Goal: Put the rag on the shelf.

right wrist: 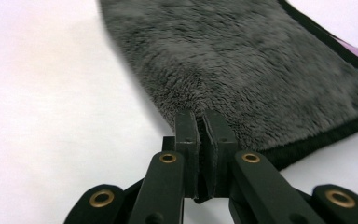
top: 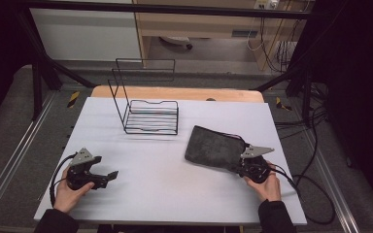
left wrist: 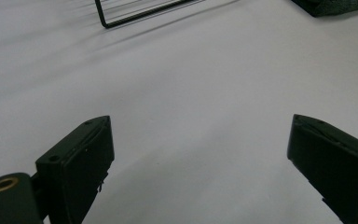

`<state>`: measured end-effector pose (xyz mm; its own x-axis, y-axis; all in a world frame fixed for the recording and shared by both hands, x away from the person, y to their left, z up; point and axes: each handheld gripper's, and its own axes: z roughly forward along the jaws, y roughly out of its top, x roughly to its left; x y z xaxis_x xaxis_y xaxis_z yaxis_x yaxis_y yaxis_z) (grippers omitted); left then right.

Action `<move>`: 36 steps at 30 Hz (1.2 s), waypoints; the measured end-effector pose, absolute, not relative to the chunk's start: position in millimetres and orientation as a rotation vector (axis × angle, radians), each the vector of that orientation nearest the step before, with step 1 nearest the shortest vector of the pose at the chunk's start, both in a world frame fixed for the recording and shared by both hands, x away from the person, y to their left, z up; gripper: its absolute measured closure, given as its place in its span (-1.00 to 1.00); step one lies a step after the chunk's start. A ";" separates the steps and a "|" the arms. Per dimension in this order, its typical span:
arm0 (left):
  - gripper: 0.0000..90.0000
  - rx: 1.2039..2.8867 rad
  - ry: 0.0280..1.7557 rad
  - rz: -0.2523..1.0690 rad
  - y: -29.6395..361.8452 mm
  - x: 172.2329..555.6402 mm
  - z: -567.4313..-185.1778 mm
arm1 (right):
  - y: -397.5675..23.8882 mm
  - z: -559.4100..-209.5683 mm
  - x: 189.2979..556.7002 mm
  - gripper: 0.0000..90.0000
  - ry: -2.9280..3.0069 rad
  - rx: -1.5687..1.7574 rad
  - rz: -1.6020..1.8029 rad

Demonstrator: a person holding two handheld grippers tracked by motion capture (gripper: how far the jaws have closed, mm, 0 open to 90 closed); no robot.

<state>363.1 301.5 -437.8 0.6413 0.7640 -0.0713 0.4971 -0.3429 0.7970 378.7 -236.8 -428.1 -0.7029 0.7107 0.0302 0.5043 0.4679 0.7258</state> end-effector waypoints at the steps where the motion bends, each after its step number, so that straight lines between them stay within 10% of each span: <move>1: -0.84 2.017 0.984 0.401 301.4 363.2 -437.9 | -234.6 -427.4 376.5 0.91 2.454 1.040 1.078; 36: -0.84 2.013 0.989 0.400 300.9 363.4 -437.8 | -114.3 -425.2 339.5 0.93 2.628 0.992 1.349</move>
<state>363.4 300.9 -437.8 0.6382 0.7663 -0.0738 0.4991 -0.3389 0.7975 339.5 -114.3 -425.2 -0.7971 0.5480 0.2537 0.5255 0.4226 0.7384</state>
